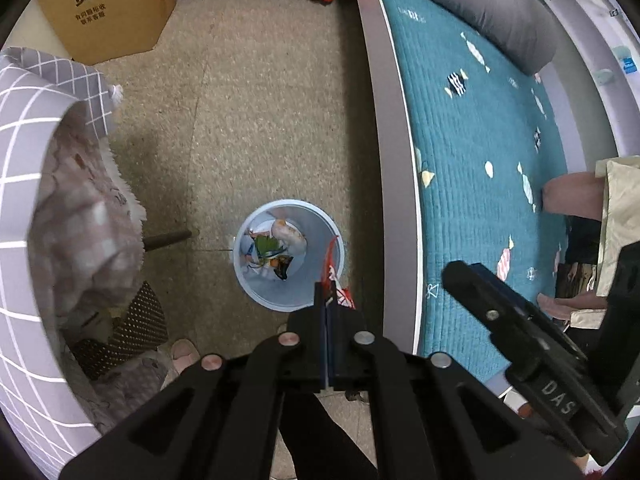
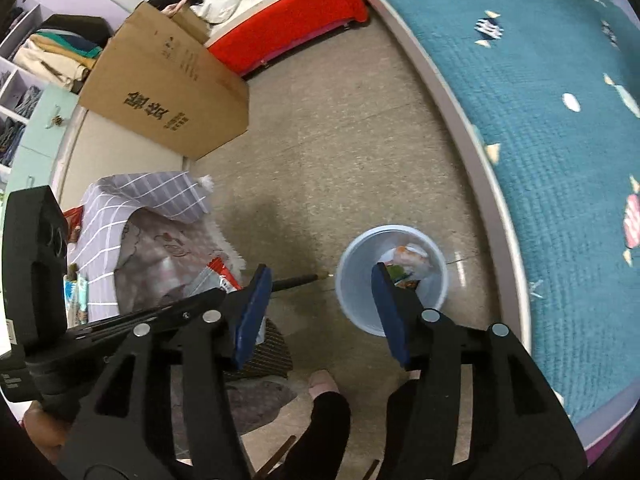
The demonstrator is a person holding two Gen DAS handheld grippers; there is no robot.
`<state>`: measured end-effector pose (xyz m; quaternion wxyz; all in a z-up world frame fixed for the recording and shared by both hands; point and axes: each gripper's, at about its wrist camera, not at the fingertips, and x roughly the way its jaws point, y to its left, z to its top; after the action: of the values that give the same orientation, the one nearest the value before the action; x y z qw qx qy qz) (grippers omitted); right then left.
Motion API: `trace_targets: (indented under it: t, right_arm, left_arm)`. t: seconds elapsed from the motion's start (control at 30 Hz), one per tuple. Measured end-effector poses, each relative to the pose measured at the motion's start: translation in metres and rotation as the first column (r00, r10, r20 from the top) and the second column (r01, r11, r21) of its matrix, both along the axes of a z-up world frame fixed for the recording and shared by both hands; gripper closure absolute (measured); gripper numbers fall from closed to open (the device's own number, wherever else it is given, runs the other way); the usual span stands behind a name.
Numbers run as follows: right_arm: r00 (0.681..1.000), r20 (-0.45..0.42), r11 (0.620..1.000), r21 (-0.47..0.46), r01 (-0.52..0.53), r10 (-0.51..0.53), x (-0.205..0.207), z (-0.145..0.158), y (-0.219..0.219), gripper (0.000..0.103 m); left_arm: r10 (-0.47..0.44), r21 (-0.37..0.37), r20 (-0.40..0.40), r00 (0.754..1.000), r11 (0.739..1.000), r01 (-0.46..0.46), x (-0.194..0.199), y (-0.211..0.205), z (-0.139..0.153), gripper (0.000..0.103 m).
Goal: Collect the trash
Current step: 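Carry both items over the light-blue bucket and open both tools, then move both open tools back over the cluttered table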
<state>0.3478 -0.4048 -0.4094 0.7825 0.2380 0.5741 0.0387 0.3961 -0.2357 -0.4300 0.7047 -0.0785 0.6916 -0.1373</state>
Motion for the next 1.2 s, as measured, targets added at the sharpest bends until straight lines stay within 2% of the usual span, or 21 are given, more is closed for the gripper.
trace_targets:
  t: [0.17, 0.47, 0.53, 0.6, 0.63, 0.77, 0.93, 1.07, 1.2]
  right_arm:
    - [1.000, -0.001, 0.999, -0.029, 0.022, -0.022, -0.005, 0.001, -0.018, 0.049]
    - [0.997, 0.020, 0.997, -0.024, 0.069, -0.069, -0.012, 0.010, -0.036, 0.046]
    - [0.996, 0.025, 0.996, -0.021, 0.083, -0.082, -0.014, 0.012, -0.039, 0.046]
    - [0.996, 0.028, 0.996, -0.019, 0.089, -0.088, -0.015, 0.014, -0.041, 0.046]
    - [0.996, 0.028, 0.996, -0.020, 0.090, -0.089, -0.015, 0.015, -0.041, 0.046]
    - [0.996, 0.026, 0.996, -0.017, 0.091, -0.090, -0.016, 0.017, -0.038, 0.046]
    - [0.997, 0.032, 0.997, -0.011, 0.072, -0.072, -0.016, 0.023, -0.019, 0.046]
    - [0.998, 0.049, 0.999, 0.000, 0.037, -0.037, -0.011, 0.033, 0.012, 0.046]
    - [0.997, 0.076, 1.000, 0.013, -0.013, 0.012, -0.006, 0.045, 0.054, 0.046]
  left_arm:
    - [-0.031, 0.007, -0.014, 0.999, 0.999, 0.031, -0.003, -0.015, -0.003, 0.103]
    - [-0.080, -0.005, -0.019, 0.997, 0.997, 0.080, -0.001, -0.040, 0.000, 0.101]
    - [-0.078, -0.018, -0.030, 0.997, 0.997, 0.077, 0.000, -0.042, 0.000, 0.093]
    - [-0.072, -0.017, -0.045, 0.996, 0.997, 0.071, 0.000, -0.042, -0.001, 0.054]
    - [-0.068, -0.013, -0.040, 0.997, 0.998, 0.067, 0.000, -0.041, 0.000, 0.049]
    - [-0.052, -0.006, -0.035, 0.998, 0.999, 0.052, -0.002, -0.033, 0.005, 0.046]
    - [-0.028, 0.005, 0.007, 1.000, 1.000, 0.028, -0.003, -0.013, 0.022, 0.043]
    - [0.003, 0.025, 0.062, 0.998, 1.000, -0.005, -0.004, 0.019, 0.043, 0.041]
    - [0.066, 0.029, 0.110, 0.992, 0.997, -0.069, -0.004, 0.068, 0.067, 0.041]
